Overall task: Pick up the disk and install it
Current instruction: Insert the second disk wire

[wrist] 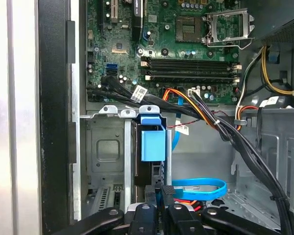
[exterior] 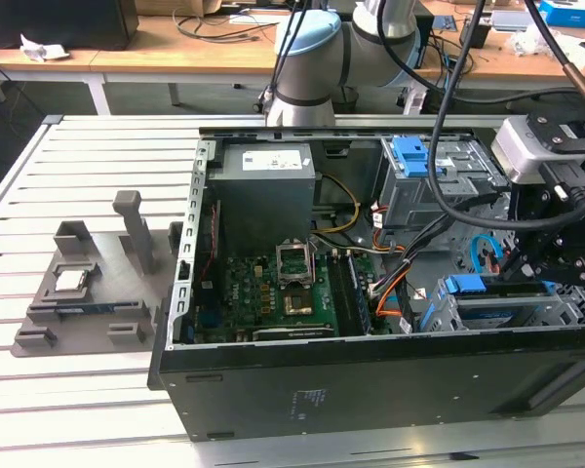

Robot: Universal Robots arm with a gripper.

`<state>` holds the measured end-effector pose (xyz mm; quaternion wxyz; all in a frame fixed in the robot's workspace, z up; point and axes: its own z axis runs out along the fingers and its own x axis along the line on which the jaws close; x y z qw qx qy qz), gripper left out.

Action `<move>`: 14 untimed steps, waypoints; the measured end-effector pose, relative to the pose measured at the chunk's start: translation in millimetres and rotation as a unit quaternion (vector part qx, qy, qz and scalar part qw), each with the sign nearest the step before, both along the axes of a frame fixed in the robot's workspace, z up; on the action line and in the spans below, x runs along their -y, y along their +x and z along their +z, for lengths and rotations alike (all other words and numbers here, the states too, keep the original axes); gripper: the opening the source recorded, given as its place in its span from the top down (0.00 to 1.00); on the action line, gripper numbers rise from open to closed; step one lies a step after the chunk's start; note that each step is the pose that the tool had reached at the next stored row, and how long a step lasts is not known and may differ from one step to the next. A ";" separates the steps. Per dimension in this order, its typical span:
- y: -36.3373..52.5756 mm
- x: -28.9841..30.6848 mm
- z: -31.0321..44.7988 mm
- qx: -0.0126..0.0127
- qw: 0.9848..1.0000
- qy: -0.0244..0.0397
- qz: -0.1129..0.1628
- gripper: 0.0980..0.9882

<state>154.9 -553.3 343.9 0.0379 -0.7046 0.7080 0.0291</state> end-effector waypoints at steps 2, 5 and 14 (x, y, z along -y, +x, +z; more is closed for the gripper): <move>0.0 0.0 -1.7 0.000 1.000 0.000 0.000 0.93; 0.0 0.0 -3.5 0.000 1.000 0.000 0.000 0.93; 0.0 0.0 -3.9 0.000 1.000 0.000 0.000 0.85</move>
